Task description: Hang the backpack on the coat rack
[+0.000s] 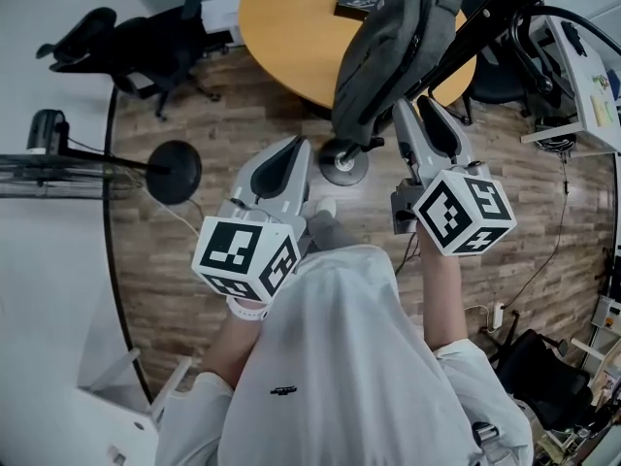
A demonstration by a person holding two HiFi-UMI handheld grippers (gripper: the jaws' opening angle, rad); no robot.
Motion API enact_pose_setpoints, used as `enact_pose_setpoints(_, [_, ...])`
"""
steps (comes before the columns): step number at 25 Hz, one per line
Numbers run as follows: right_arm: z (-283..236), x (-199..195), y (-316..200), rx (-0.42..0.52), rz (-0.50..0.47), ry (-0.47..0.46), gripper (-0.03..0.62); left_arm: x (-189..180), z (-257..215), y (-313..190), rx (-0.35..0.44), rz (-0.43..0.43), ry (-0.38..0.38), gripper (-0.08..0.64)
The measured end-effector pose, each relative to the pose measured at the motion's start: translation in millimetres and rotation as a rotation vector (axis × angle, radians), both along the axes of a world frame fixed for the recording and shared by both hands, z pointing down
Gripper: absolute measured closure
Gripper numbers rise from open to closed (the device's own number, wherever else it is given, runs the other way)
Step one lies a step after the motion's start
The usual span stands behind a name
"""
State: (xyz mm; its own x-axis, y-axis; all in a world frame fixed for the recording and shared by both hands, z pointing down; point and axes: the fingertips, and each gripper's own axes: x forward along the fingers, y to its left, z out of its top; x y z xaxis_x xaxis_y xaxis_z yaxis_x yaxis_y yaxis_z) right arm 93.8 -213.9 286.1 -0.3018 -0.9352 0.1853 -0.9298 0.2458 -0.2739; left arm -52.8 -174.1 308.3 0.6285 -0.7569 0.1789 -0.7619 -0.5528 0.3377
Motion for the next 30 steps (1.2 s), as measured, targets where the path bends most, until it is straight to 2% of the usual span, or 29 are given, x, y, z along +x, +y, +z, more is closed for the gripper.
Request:
enact_pose_setpoints(5, [16.9, -7.7, 22.0, 0.001, -0.025, 0.016, 0.509, -19.5, 0.7, 10.9, 0.021, -0.02, 0.0, 0.541])
enact_pose_setpoints(9, [21.1, -24.9, 36.2, 0.021, -0.099, 0.056, 0.57, -35.6, -0.3, 17.5, 0.052, -0.041, -0.006, 0.541])
enact_pose_setpoints(15, [26.7, -36.5, 51.4, 0.055, -0.144, 0.116, 0.571, -53.3, 3.8, 29.3, 0.092, -0.071, -0.033, 0.541])
enact_pose_setpoints(19, [40.7, -36.7, 57.7, 0.016, -0.167, 0.105, 0.583, -61.0, 7.2, 36.2, 0.112, -0.079, -0.073, 0.541])
enact_pose_setpoints(30, [41.5, -64.2, 61.8, 0.063, -0.239, 0.147, 0.591, -88.9, 23.3, 43.8, 0.076, -0.149, -0.09, 0.541])
